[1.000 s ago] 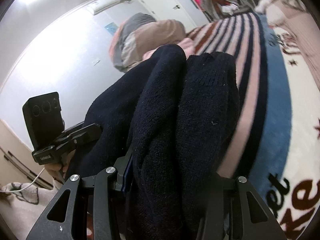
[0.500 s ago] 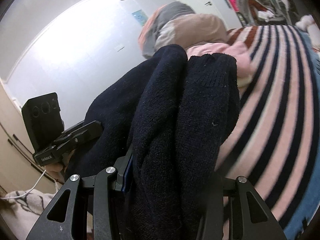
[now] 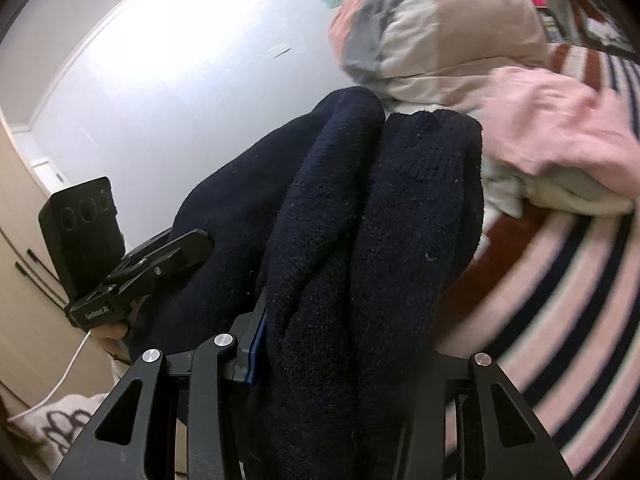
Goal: Fold small clothes
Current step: 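Carry the sweater with the right gripper toward the beige garment while the left gripper releases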
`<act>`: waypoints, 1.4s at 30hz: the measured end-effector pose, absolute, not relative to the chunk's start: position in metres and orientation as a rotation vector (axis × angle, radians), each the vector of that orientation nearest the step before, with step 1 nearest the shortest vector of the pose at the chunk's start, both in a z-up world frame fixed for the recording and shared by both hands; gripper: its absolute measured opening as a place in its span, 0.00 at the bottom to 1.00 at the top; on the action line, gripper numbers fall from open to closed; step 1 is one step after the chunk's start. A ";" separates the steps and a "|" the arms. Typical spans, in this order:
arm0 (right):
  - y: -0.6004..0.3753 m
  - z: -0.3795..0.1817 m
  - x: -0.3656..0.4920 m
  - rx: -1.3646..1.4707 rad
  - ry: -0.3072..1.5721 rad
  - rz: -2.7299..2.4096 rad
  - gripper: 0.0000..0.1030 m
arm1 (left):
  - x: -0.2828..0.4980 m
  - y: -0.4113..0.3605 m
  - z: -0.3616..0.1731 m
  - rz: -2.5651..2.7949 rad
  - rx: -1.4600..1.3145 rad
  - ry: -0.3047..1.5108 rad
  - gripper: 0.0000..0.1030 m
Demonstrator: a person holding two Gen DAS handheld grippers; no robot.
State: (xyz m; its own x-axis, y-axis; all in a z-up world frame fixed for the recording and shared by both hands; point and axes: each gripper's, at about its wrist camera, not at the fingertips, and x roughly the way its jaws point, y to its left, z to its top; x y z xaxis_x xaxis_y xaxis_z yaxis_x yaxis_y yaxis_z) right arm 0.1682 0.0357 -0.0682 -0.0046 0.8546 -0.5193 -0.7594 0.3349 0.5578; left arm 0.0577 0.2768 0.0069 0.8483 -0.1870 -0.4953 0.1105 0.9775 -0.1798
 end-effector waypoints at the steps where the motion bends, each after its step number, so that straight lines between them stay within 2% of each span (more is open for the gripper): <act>1: 0.053 -0.066 0.172 0.123 0.926 1.297 0.35 | 0.057 0.287 0.010 -0.141 -0.140 0.530 0.47; 9: 0.145 -0.059 0.191 0.105 0.944 1.382 0.35 | 0.069 0.370 0.023 -0.054 -0.112 0.545 0.46; 16: 0.175 -0.081 0.203 0.094 1.002 1.379 0.35 | 0.112 0.424 -0.001 -0.021 -0.080 0.632 0.42; 25: 0.176 -0.131 0.234 0.183 1.117 1.326 0.37 | 0.139 0.441 -0.050 -0.076 -0.119 0.692 0.42; 32: 0.168 -0.126 0.226 0.161 1.095 1.300 0.45 | 0.131 0.434 -0.043 -0.044 -0.096 0.664 0.43; 36: 0.162 -0.121 0.223 0.152 1.083 1.283 0.47 | 0.125 0.434 -0.036 -0.021 -0.102 0.650 0.50; 42: 0.143 -0.111 0.218 0.155 1.072 1.265 0.49 | 0.111 0.434 -0.016 0.032 -0.101 0.608 0.51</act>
